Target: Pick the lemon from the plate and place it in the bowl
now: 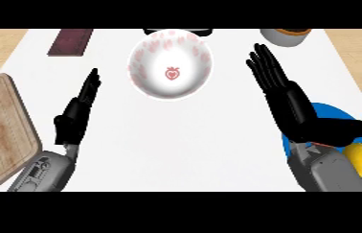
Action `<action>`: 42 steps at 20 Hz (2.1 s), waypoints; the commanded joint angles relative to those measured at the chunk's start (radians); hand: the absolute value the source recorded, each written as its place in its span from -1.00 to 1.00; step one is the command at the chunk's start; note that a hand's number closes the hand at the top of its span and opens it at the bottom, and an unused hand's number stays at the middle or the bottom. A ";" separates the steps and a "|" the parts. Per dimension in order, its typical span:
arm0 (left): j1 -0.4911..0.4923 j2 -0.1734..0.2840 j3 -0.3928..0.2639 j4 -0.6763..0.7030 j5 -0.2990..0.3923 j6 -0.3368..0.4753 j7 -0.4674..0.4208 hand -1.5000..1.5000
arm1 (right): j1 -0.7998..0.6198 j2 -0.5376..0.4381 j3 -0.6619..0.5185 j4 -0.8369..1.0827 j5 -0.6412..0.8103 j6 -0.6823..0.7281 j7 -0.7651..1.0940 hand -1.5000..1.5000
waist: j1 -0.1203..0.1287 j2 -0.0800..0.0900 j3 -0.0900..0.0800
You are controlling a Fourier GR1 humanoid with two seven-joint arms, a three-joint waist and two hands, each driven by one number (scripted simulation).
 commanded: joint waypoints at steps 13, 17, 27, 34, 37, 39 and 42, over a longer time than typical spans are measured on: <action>0.045 0.125 0.289 -0.142 0.179 -0.076 0.042 0.00 | 0.395 -0.212 -0.144 -0.148 0.422 -0.242 -0.145 -1.00 | -0.037 0.008 0.002; 0.087 0.117 0.301 -0.176 0.170 -0.080 0.026 0.00 | 0.499 -0.303 -0.152 -0.347 0.528 -0.253 0.019 -1.00 | -0.020 0.011 0.000; 0.044 0.133 0.315 -0.174 0.175 -0.090 0.080 0.00 | 0.642 -0.678 -0.408 -0.614 0.504 0.053 0.542 -1.00 | -0.039 0.013 -0.003; 0.025 0.108 0.314 -0.146 0.161 -0.091 0.062 0.00 | 0.695 -0.849 -0.494 -0.659 0.291 0.352 0.703 -1.00 | -0.027 0.017 -0.001; 0.024 0.121 0.324 -0.143 0.150 -0.096 0.074 0.00 | 0.732 -0.866 -0.551 -0.660 0.238 0.453 0.718 -1.00 | -0.029 0.016 0.001; 0.097 0.098 0.327 -0.220 0.161 -0.106 0.069 0.00 | 0.764 -0.787 -0.554 -0.652 0.281 0.480 0.685 -1.00 | -0.016 0.015 0.002; 0.033 0.081 0.331 -0.153 0.131 -0.117 0.048 0.00 | 0.725 -0.788 -0.659 -0.650 0.204 0.592 0.748 -1.00 | -0.017 0.018 0.001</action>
